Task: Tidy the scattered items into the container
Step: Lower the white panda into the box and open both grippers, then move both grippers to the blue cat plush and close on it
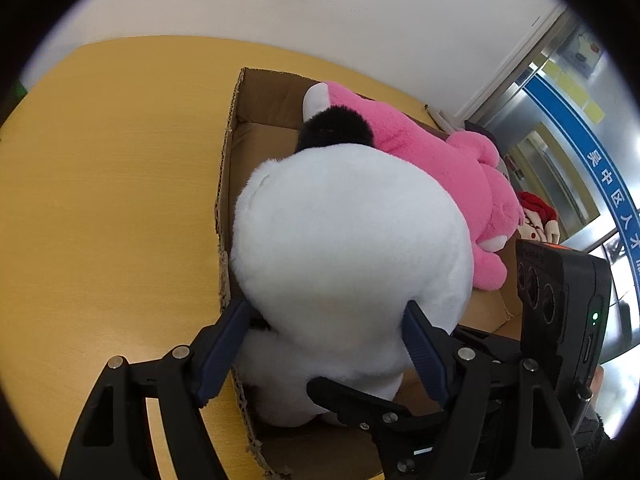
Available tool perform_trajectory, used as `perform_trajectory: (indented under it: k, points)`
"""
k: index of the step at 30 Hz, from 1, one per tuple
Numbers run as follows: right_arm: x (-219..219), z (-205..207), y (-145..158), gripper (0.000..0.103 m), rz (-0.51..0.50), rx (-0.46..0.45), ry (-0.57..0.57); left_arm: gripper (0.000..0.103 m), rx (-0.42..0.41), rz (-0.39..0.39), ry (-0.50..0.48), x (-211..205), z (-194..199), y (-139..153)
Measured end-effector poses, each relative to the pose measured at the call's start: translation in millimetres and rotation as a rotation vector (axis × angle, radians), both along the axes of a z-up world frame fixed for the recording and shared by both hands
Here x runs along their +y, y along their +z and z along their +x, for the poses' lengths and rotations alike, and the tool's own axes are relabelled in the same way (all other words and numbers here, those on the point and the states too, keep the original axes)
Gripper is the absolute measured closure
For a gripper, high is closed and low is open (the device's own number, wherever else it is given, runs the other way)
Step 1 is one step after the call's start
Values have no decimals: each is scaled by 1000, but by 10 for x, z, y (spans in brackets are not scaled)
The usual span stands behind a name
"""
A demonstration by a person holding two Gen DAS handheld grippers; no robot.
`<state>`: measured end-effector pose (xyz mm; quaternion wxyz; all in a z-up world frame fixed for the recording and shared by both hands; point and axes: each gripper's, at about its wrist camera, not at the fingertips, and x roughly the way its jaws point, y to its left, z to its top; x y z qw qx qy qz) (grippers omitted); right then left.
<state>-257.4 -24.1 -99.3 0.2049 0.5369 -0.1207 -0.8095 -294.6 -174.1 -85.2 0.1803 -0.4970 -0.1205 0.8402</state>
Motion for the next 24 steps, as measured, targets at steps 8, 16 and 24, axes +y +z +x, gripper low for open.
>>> perform_trajectory:
  k: [8, 16, 24]
  points:
    - [327, 372, 546, 0, -10, 135, -80, 27, 83, -106, 117, -33, 384, 341]
    - [1102, 1278, 1182, 0, -62, 288, -63, 27, 206, -131, 149, 301, 1241, 741]
    - [1542, 1976, 806, 0, 145, 263, -8, 26, 202, -52, 1, 868, 1751, 460]
